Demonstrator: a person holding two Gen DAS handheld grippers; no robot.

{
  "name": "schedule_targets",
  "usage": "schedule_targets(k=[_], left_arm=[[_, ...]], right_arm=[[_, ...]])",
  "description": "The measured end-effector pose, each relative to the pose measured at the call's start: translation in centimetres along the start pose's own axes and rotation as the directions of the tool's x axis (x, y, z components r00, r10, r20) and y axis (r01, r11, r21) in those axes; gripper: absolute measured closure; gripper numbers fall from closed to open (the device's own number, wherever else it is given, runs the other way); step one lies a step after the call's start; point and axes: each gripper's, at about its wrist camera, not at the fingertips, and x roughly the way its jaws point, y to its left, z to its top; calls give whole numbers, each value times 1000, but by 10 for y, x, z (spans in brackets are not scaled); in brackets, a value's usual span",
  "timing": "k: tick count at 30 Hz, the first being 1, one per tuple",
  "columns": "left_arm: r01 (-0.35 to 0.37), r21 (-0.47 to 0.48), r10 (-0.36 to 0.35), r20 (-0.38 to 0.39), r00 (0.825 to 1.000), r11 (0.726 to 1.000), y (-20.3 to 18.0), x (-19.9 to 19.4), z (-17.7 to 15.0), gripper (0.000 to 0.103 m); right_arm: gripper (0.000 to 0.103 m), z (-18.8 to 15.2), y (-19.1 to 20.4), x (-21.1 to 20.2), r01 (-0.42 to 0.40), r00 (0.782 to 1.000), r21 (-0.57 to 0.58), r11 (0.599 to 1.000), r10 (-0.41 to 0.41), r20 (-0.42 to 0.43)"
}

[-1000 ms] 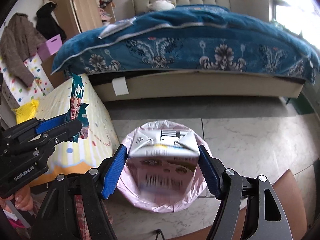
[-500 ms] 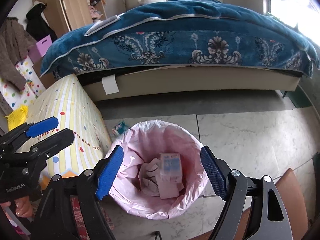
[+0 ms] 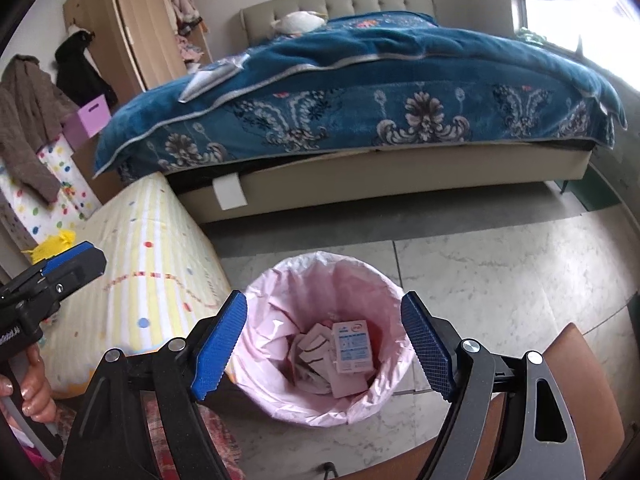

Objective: Collect trash
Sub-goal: 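Move both grippers back over the table toward the clear mango bag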

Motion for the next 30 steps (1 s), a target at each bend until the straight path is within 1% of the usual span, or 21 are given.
schedule_targets(k=[4,8,10,12,13,15,17,20,21,22,23,24,25,27,28,29,30], left_arm=[[-63,-39,64,19,998,997,21,-24,-10,32],[-150,-65,152,34,988,987,47,-53,-25,30],[-193,-79,197,38,980,978,60,-67,-34,29],[-239,-98,244,43,969,966,76,-84,-46,29],[-259,-109,265,43,963,960,84,-91,-52,29],[-297,-128,304,40,952,946,100,-104,-63,29],[-331,-153,340,37,940,931,116,-117,-72,29],[-386,-212,399,24,917,898,146,-139,-88,28],[-407,-234,422,17,906,883,158,-148,-94,28],[-420,-248,437,13,899,873,165,-153,-99,27],[-441,-268,459,4,888,856,176,-161,-105,27],[-457,-282,476,-3,880,844,185,-166,-109,27],[-480,-305,500,-13,866,823,198,-175,-116,26],[-500,-335,523,-25,852,799,214,-186,-125,24],[-513,-358,538,-36,842,780,225,-192,-130,23],[-521,-370,546,-43,837,769,231,-195,-133,22],[-532,-383,557,-53,829,755,240,-199,-138,22]], right_arm=[[27,3,20,-6,-38,999,-42,998,38,3],[32,4,49,-14,-83,996,-96,992,84,8],[33,2,62,-15,-101,995,-118,988,102,6],[36,0,88,-16,-138,990,-170,976,139,-7],[37,-1,94,-16,-146,989,-180,973,146,-10],[40,-2,124,-13,-185,983,-240,953,182,-35],[42,-2,139,-13,-203,979,-268,942,198,-45],[42,-4,180,-10,-250,968,-342,906,241,-68],[42,-6,202,-8,-275,961,-381,883,263,-84],[42,-7,208,-6,-279,960,-388,878,267,-88],[42,-9,220,-4,-290,957,-405,867,275,-97],[42,-12,241,-1,-311,950,-439,843,291,-115],[42,-14,249,-1,-315,948,-446,838,294,-117],[41,-19,272,1,-337,941,-473,814,312,-134],[41,-24,294,7,-361,932,-499,788,327,-159],[40,-25,299,6,-363,931,-503,784,328,-161],[35,-28,315,13,-377,926,-520,767,332,-182]])
